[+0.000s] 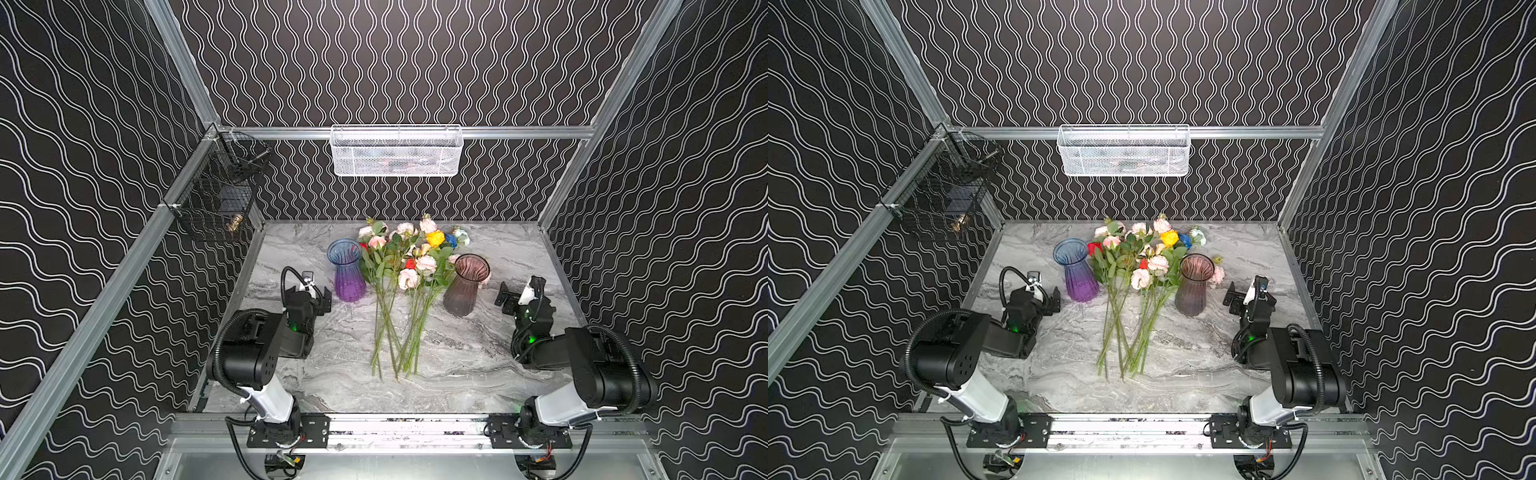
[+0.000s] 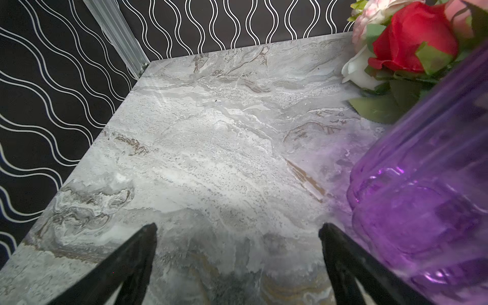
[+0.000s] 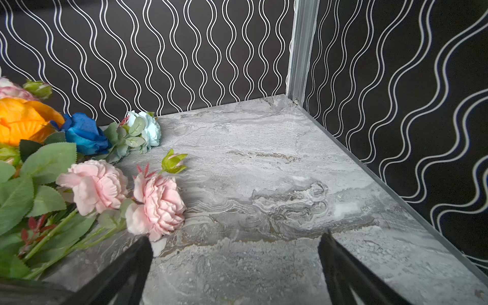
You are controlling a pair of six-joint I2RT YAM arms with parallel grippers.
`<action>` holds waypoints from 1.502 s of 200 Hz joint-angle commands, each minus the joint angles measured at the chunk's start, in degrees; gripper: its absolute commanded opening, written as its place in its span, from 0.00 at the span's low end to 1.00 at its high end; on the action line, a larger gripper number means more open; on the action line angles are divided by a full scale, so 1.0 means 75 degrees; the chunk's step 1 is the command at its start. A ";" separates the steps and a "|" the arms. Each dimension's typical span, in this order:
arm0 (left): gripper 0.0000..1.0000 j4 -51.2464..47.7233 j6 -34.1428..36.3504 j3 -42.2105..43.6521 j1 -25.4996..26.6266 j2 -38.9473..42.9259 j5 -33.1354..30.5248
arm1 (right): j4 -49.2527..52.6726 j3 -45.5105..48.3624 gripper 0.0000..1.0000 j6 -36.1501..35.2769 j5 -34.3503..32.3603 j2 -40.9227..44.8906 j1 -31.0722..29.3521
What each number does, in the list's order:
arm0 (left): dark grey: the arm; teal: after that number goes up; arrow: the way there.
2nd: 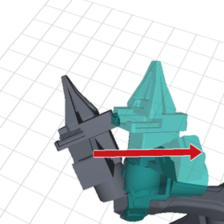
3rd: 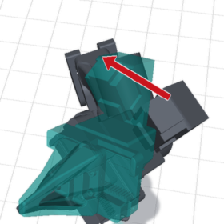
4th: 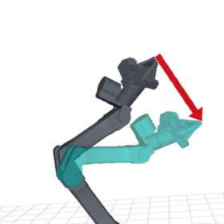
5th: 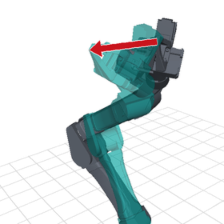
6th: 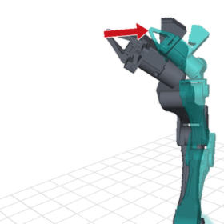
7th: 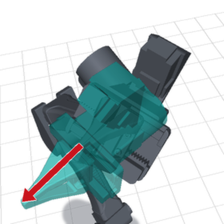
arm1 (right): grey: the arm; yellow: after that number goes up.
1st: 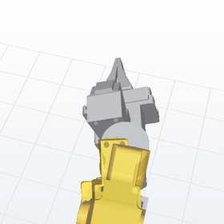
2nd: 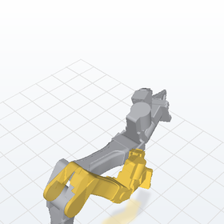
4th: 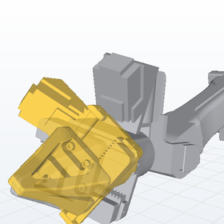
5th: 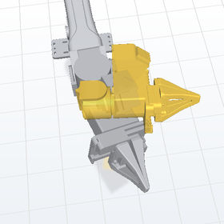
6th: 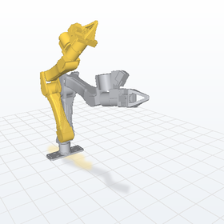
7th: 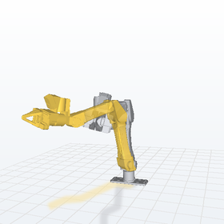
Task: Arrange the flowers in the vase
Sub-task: 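Raise both grippers from the rest pose toward the flower pile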
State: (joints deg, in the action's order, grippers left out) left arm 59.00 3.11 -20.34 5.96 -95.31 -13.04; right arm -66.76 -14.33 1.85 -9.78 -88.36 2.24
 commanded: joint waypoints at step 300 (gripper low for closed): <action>0.99 -0.9770 -0.5121 -0.3407 0.0605 0.8159 -0.1475 | 1.0014 -0.4969 1.00 0.4324 -0.0478 0.5097 -0.0902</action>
State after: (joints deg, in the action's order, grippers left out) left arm 8.86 -14.33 -39.11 10.50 -38.26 -21.82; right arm -8.67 -49.74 15.07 -25.34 -55.81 -7.55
